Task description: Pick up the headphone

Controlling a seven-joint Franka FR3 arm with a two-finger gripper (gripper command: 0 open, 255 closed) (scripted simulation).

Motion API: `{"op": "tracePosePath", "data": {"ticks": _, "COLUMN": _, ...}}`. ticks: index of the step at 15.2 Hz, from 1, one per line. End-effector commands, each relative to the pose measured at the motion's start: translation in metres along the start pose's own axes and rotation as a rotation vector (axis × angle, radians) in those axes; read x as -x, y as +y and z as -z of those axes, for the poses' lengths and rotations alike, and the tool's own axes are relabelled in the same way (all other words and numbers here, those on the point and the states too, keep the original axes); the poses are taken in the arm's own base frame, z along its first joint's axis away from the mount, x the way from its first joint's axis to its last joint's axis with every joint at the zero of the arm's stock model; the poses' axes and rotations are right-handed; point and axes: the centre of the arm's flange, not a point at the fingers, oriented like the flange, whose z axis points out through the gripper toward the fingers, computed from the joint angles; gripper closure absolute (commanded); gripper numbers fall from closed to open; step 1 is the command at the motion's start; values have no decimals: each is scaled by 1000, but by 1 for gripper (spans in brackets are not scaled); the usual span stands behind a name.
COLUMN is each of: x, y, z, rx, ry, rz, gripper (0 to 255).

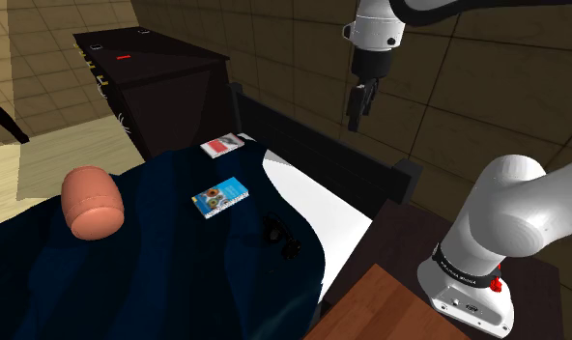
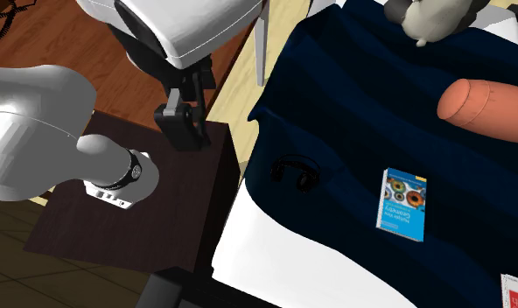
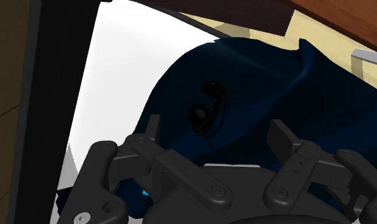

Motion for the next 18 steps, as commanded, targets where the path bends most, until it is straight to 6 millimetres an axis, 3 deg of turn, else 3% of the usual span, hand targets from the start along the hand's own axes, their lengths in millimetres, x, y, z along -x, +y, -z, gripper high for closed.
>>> {"op": "tracePosePath", "data": {"ticks": 1, "x": 0, "y": 0, "z": 0, "rx": 0, "ry": 0, "rz": 0, "gripper": 0}}
{"op": "tracePosePath", "data": {"ticks": 18, "x": -94, "y": -53, "z": -200, "rx": 11, "ry": -39, "rz": -93, "gripper": 0}}
